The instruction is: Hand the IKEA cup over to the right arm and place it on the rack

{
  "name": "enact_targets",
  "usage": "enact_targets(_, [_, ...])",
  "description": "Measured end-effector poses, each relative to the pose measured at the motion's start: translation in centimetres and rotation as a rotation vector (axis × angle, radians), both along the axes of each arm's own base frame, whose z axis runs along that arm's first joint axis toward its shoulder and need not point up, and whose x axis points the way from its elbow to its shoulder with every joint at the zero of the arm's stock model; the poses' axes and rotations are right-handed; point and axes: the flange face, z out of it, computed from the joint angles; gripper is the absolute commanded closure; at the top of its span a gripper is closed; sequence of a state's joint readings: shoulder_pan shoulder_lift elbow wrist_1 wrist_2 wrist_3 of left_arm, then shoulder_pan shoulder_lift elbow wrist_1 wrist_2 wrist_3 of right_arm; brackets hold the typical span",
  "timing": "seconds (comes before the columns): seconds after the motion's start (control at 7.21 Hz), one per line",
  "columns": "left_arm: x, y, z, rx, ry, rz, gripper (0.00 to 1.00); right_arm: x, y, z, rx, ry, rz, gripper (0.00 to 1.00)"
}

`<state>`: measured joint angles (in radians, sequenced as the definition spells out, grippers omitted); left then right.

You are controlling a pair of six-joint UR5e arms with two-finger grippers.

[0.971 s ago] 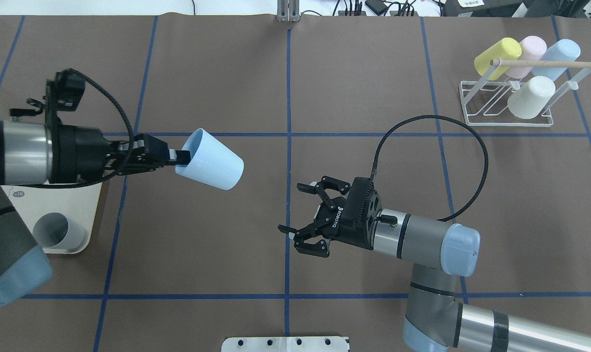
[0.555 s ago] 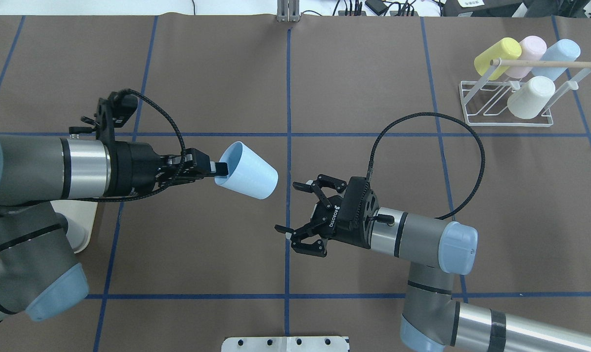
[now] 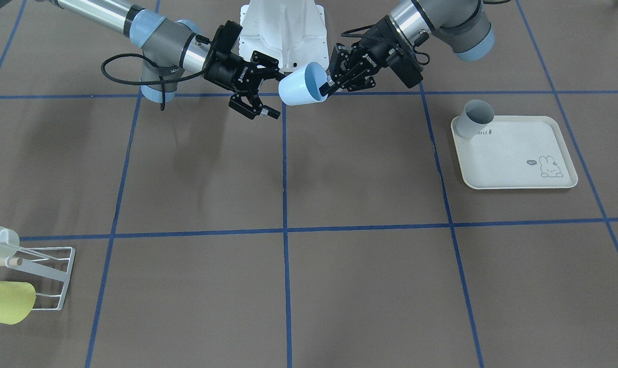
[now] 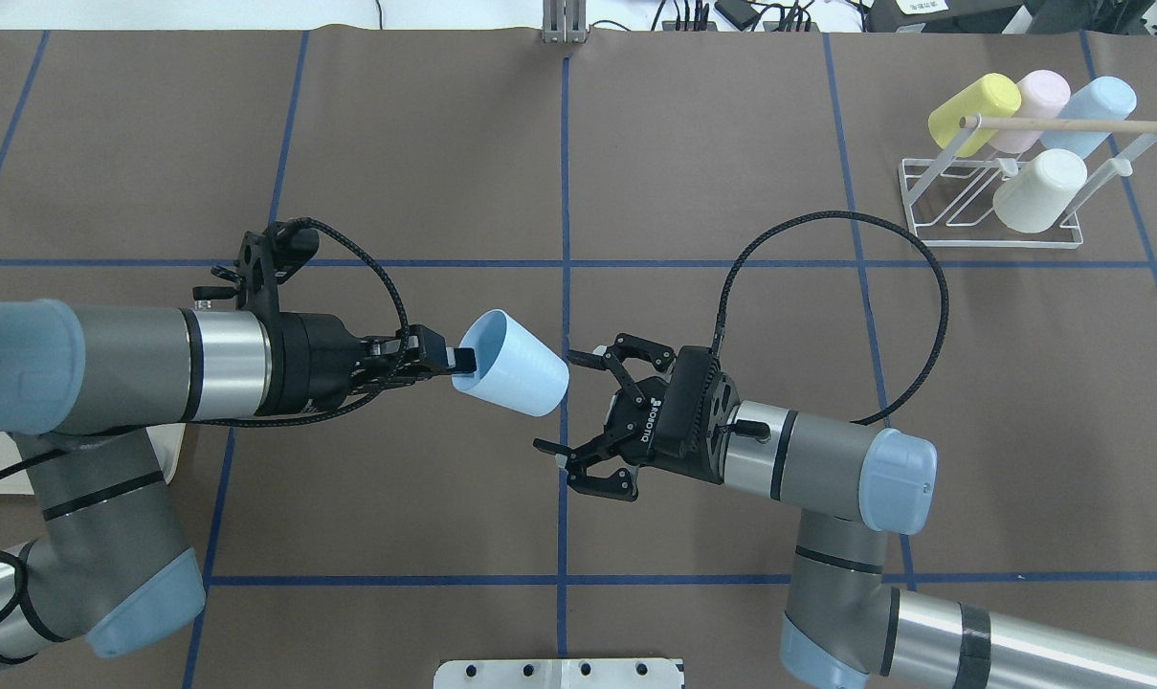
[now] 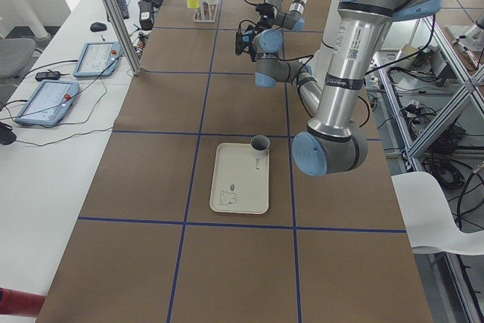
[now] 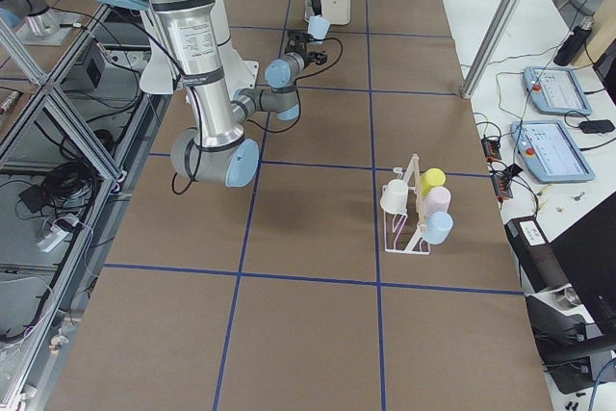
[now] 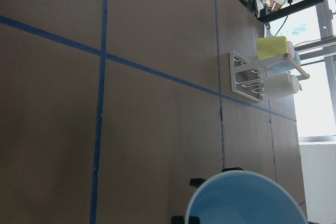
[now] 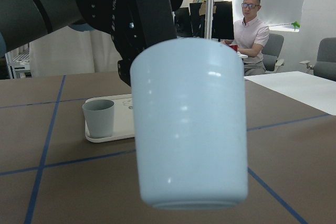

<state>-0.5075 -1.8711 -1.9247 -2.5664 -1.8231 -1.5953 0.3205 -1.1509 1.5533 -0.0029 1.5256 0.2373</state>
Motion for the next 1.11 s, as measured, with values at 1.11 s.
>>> enact_targets(1.11, [2.8, 2.0, 0.2, -0.021, -0.004, 0.01, 1.0, 0.3, 0.2, -0.2, 0.013, -0.002, 0.002, 0.01])
